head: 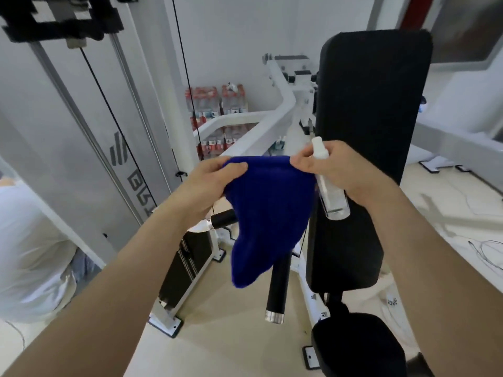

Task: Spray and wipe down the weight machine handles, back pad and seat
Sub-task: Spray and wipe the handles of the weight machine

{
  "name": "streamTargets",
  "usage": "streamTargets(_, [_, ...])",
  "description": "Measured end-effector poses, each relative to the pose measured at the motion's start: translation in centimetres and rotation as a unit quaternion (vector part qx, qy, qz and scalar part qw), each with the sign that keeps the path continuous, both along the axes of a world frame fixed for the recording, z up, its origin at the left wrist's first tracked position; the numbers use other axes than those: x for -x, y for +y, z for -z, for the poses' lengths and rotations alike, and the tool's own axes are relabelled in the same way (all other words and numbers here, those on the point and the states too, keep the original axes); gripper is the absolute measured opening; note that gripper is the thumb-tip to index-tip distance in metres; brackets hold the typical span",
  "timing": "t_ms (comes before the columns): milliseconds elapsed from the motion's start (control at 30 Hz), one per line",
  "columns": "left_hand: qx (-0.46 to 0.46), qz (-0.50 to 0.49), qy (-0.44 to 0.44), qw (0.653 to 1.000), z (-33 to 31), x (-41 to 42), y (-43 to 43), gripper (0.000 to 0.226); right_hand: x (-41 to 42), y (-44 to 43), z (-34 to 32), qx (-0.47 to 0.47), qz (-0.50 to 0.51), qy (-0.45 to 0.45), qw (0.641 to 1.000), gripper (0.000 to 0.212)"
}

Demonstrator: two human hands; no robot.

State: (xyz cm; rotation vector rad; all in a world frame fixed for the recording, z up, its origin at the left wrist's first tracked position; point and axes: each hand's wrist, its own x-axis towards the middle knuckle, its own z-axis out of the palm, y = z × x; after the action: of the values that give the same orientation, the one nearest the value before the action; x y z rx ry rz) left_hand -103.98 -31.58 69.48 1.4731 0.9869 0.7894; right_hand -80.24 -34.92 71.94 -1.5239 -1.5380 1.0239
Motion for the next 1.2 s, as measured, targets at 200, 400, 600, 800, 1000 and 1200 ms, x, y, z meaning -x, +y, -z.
streamTargets(200, [-0.114, 0.036, 0.126, 0.985, -2.1, -0.6, 1.5, 0.022, -0.9, -0.4, -0.3, 0.005, -0.01, -0.191, 0.981, 0.014])
streamTargets(400, [-0.209, 0.094, 0.07, 0.971, -5.6, -1.2, 2.5, 0.057, 0.3, -0.7, -0.3, -0.325, 0.225, -0.23, 0.889, 0.014])
streamTargets(600, [-0.303, 0.118, 0.517, 0.792, 4.2, -2.7, 2.1, 0.091, -0.1, 0.1, 5.3, -0.093, 0.115, -0.41, 0.9, 0.015])
streamTargets(800, [-0.327, 0.053, 0.503, 0.798, 8.5, -2.2, 2.5, 0.051, 1.1, -1.0, 10.0, 0.057, 0.086, -0.063, 0.993, 0.03])
streamTargets(1000, [-0.221, 0.019, 0.425, 0.877, 8.1, -0.4, 1.8, 0.037, 2.0, 1.2, 8.4, 0.037, 0.046, -0.265, 0.963, 0.024])
streamTargets(1200, [-0.109, 0.002, 0.278, 0.954, 8.8, -0.1, -0.4, 0.05, 5.9, 4.1, 7.0, -0.095, 0.004, -0.43, 0.898, 0.014])
